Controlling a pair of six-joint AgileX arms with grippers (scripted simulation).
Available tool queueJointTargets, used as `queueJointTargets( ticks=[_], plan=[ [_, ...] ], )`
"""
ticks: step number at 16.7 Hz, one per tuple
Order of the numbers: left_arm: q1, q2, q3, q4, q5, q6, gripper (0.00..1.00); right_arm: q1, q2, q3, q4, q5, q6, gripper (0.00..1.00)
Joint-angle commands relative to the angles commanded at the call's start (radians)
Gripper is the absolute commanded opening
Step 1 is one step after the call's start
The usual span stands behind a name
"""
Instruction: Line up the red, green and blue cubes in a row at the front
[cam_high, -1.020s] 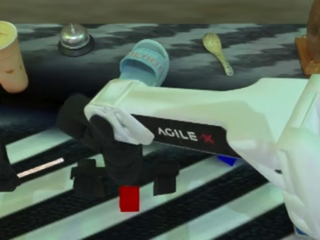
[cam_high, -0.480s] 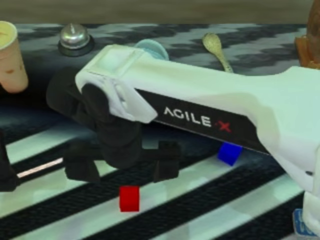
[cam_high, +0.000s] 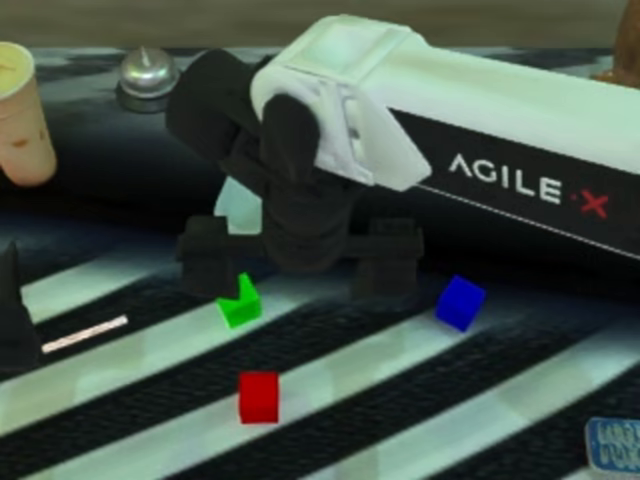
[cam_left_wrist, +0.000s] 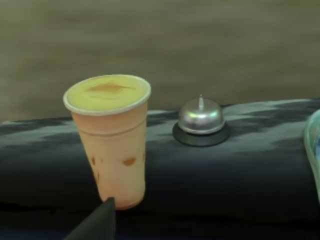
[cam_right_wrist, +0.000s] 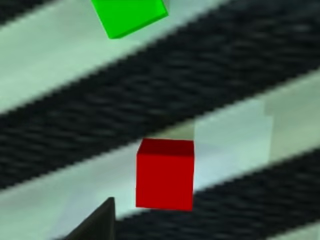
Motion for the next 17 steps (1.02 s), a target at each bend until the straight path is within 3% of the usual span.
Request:
queueJointTargets(
  ticks=[5, 9, 13, 17],
  plan=[
    [-0.091, 0.377, 0.298, -0.202, -0.001, 0.116, 1.00, -0.179, -0.451, -0.350, 0.205, 0.066, -0.194, 1.00],
    [-0.177, 0.787, 0.568, -0.398, -0.002, 0.225, 1.00, -0.365, -0.910, -0.735, 0.416, 0.090, -0.384, 1.00],
    [-0.264, 1.186, 0.839, -0.598, -0.002, 0.335, 1.00, -0.552, -1.356, -1.137, 0.636, 0.078, -0.569, 1.00],
    [-0.340, 1.502, 1.078, -0.766, -0.001, 0.430, 1.00, -0.710, -1.694, -1.478, 0.848, 0.032, -0.722, 1.00]
  ],
)
